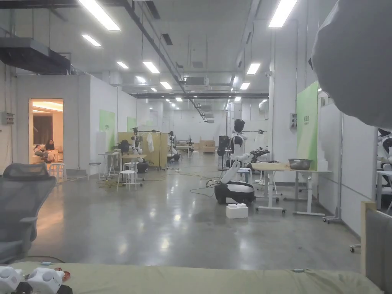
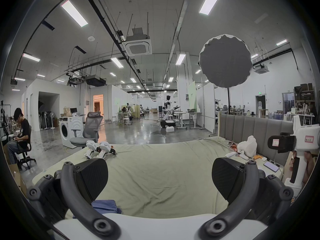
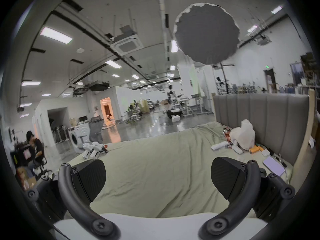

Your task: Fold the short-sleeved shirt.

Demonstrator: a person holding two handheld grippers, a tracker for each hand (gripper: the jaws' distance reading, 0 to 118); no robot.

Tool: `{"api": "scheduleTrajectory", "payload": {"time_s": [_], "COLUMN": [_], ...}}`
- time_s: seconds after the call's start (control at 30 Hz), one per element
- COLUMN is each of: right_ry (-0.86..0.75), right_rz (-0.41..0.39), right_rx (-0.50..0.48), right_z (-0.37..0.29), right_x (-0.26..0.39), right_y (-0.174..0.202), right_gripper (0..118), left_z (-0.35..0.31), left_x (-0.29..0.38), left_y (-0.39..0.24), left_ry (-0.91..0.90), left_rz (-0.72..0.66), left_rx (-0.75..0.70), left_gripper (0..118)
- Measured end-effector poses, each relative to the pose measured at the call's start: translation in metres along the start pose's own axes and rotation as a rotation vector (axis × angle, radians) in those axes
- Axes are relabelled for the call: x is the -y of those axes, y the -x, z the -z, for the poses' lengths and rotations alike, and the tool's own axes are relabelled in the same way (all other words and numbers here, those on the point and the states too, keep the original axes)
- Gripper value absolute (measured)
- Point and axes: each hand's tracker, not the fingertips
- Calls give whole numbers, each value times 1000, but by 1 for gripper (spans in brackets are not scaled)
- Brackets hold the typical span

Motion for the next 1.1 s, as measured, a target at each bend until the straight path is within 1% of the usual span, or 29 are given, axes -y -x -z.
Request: {"api": "scheduleTrajectory", "payload": {"time_s": [0.07,0.17,0.23,0.3,0.4,0.43,0.57,0.7,0.73,0.77,0.83,0.9,0.93,0.97,1.0,1.03,1.07,1.1], "right_ry": [37,128,156,149,131,131,143,149,138,136,152,130,117,94,32,-2,0,-1], "right_rz": [41,83,98,105,98,100,92,106,117,108,99,103,66,12,-33,-70,-96,-83], "right_rx": [82,97,112,107,40,35,54,41,68,94,69,-31,-93,-120,-143,-144,-115,-90], "right_z": [2,4,4,2,3,5,10,11,11,11,11,10,11,9,7,4,2,0], "right_x": [-4,-11,-15,-17,-19,-20,-21,-17,-15,-13,-14,-14,-15,-14,-11,-8,-7,-5], "right_y": [3,5,8,10,12,13,19,17,18,19,18,15,13,12,12,14,18,22], "right_gripper": [118,118,118,118,118,118,118,118,118,118,118,118,118,118,118,118,118,118], "left_z": [1,2,2,4,3,3,3,4,4,5,5,4,3,2,1,0,0,0], "left_x": [2,3,3,2,2,2,3,3,3,3,2,-3,-5,-7,-8,-8,-8,-7], "left_y": [3,5,5,6,7,8,9,9,9,9,8,7,6,6,5,4,2,0], "left_ry": [2,12,11,13,10,11,12,18,20,20,16,16,5,-12,-29,-38,-48,-48], "left_rz": [-31,-52,-53,-57,-80,-88,-105,-94,-93,-94,-96,-99,-103,-104,-94,-81,-60,-34], "left_rx": [15,23,23,17,12,18,28,18,16,15,17,16,14,11,10,4,-16,-42], "left_gripper": [118,118,118,118,118,118,118,118,118,118,118,118,118,118,118,118,118,118]}}
